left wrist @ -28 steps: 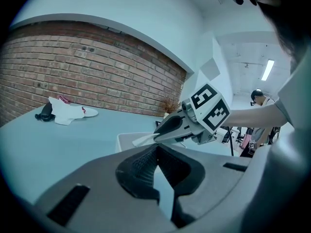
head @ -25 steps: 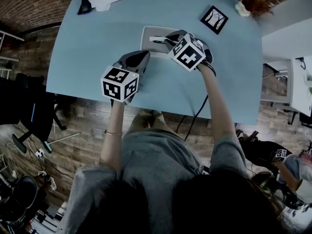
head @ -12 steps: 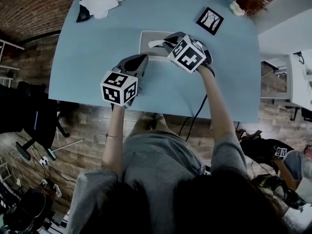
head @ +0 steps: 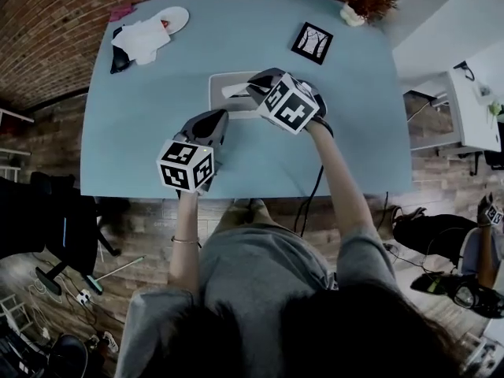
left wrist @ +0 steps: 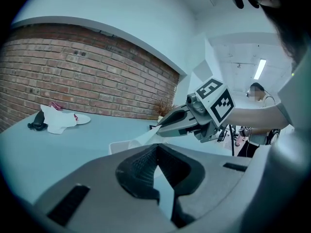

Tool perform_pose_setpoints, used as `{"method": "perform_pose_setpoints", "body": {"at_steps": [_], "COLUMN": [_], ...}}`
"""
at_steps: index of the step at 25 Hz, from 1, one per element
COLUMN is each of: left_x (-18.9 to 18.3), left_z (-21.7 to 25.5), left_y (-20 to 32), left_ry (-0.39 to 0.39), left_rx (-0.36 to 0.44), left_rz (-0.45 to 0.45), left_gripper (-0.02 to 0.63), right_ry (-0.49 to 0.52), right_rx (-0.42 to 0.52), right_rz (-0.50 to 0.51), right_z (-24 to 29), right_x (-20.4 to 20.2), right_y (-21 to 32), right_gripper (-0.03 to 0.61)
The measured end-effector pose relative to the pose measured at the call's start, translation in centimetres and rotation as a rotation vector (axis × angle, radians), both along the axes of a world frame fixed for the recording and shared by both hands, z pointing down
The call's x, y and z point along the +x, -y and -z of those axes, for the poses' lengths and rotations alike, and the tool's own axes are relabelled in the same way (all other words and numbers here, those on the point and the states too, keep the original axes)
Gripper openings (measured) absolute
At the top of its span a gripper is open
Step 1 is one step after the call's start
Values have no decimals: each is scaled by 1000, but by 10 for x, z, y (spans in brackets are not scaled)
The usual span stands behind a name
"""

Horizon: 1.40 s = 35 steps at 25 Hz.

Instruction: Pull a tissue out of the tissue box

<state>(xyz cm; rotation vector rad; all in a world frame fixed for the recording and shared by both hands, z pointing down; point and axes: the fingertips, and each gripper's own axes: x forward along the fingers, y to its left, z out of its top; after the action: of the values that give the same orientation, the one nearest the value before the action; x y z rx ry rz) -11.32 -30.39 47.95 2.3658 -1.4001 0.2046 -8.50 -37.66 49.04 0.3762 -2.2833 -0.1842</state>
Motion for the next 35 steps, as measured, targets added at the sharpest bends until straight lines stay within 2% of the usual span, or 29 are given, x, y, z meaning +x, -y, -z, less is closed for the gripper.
{"method": "perform_pose_setpoints", "body": {"at_steps": [7, 24, 35], "left_x": [9, 8, 12], "left_z": [16, 45, 66], "left_y": [2, -8, -13], "left_ry": [12, 19, 16], "left_rx": [36, 105, 167], "left_rz": [-45, -64, -86], "left_gripper": [3, 3, 3], "right_ry": [53, 134, 293], "right_rx": [22, 57, 69], "right_rz": [-17, -113, -158], "right_z": [26, 51, 89], "right_x": [4, 22, 31], "right_y": [-5, -13, -26], "right_gripper": [2, 2, 2]}}
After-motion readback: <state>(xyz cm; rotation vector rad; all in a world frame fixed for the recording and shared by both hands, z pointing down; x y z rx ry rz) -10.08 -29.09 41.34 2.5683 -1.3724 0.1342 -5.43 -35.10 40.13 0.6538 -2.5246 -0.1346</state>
